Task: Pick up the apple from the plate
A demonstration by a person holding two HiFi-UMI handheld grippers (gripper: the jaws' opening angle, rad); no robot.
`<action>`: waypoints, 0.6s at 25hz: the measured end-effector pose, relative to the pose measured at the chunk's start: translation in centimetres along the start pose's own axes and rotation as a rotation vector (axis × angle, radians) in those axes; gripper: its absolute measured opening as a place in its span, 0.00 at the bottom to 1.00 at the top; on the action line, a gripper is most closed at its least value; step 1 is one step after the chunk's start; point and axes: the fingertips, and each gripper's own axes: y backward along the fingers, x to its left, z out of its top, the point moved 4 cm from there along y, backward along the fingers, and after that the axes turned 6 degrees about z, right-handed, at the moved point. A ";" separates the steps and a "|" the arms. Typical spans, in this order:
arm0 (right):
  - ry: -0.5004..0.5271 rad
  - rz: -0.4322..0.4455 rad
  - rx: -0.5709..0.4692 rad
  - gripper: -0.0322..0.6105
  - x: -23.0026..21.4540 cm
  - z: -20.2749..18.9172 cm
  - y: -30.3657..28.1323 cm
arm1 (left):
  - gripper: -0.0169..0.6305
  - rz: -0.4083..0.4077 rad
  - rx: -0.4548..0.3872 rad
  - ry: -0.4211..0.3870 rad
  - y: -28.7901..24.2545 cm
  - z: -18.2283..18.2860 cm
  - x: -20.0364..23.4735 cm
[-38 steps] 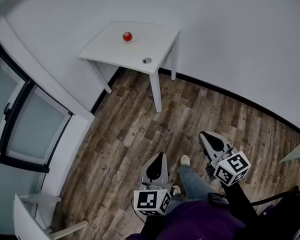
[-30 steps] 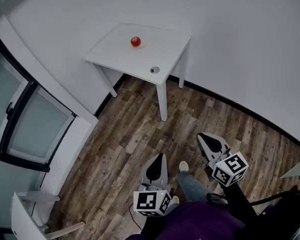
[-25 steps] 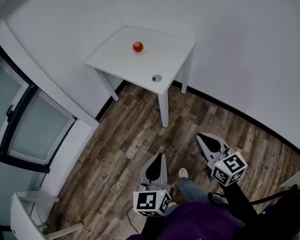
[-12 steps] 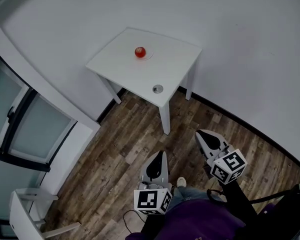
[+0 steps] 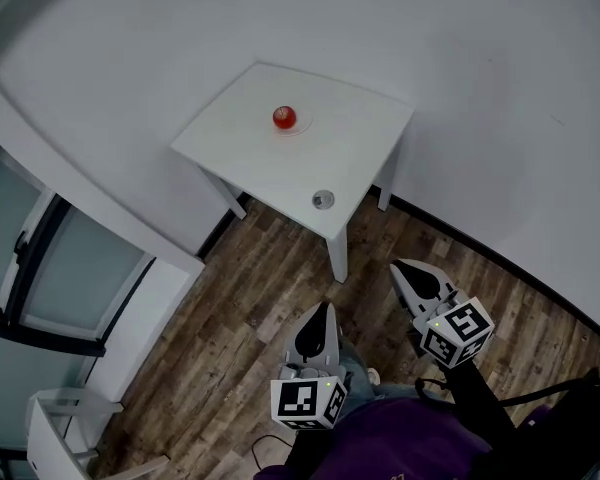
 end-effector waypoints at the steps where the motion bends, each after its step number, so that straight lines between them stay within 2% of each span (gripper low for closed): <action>1: -0.001 -0.002 -0.001 0.07 -0.5 0.1 -0.9 | 0.04 -0.004 -0.002 -0.001 -1.0 0.2 0.5; 10: 0.013 -0.021 0.006 0.07 -4.8 2.8 -11.1 | 0.04 -0.034 -0.026 -0.017 -9.7 3.9 6.7; 15: 0.026 -0.035 0.040 0.07 -6.6 2.9 -16.6 | 0.04 -0.044 -0.015 -0.009 -13.7 4.5 10.2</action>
